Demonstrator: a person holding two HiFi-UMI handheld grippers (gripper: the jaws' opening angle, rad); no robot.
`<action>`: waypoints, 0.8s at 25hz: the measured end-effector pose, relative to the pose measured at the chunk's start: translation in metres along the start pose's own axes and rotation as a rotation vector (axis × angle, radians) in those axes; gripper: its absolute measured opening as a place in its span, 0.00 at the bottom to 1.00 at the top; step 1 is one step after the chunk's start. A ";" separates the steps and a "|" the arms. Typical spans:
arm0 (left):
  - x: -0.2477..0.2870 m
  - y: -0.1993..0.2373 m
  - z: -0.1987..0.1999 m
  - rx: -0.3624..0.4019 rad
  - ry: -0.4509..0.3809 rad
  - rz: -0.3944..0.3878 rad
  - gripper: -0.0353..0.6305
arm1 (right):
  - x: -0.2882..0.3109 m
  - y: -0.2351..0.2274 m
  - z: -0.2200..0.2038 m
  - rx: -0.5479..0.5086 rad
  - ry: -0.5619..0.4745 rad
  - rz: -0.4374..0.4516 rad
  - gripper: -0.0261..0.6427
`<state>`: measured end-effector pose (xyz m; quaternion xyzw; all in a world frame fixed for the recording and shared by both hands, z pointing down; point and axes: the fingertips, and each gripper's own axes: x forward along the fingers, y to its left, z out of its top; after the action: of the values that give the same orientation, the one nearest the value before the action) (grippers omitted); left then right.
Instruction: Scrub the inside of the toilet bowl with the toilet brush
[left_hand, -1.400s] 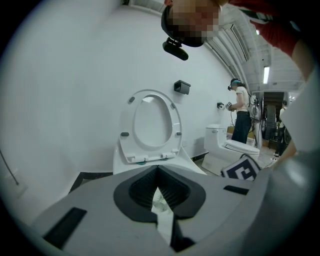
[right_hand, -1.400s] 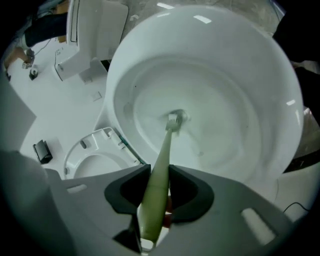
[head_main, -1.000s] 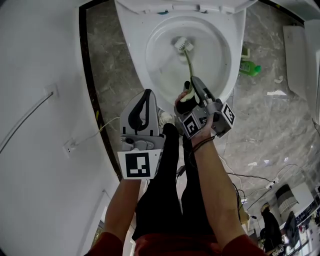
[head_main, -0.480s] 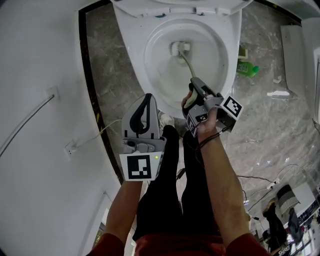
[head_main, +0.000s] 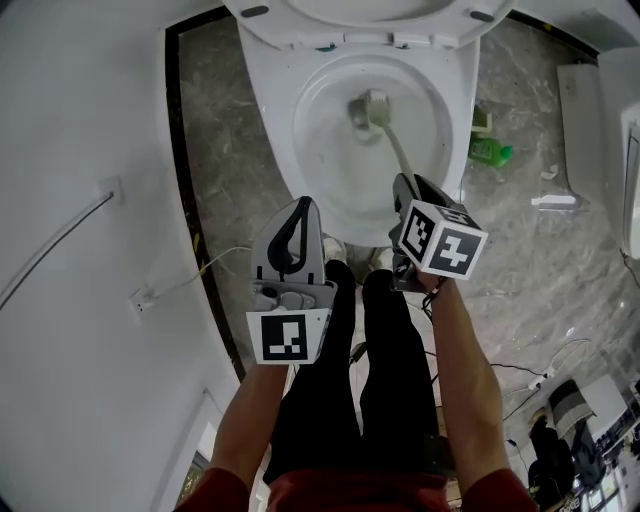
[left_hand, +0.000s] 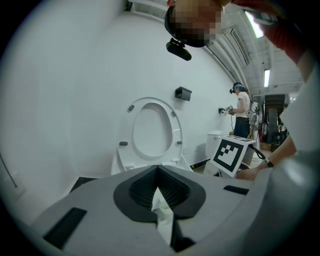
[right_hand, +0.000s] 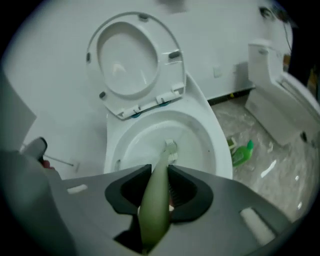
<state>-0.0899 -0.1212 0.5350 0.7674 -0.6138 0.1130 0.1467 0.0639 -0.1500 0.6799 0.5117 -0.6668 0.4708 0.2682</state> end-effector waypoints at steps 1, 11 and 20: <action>-0.001 0.000 -0.001 0.000 0.005 0.000 0.06 | -0.002 0.001 0.002 -0.084 -0.007 -0.037 0.21; -0.005 0.011 -0.001 -0.018 -0.009 0.026 0.06 | 0.011 0.004 0.027 -0.294 0.018 -0.148 0.21; -0.014 0.031 -0.007 -0.029 0.000 0.056 0.06 | 0.029 0.025 0.038 -0.485 0.048 -0.172 0.21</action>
<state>-0.1232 -0.1126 0.5395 0.7477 -0.6367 0.1082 0.1546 0.0356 -0.1960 0.6797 0.4759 -0.7078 0.2845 0.4377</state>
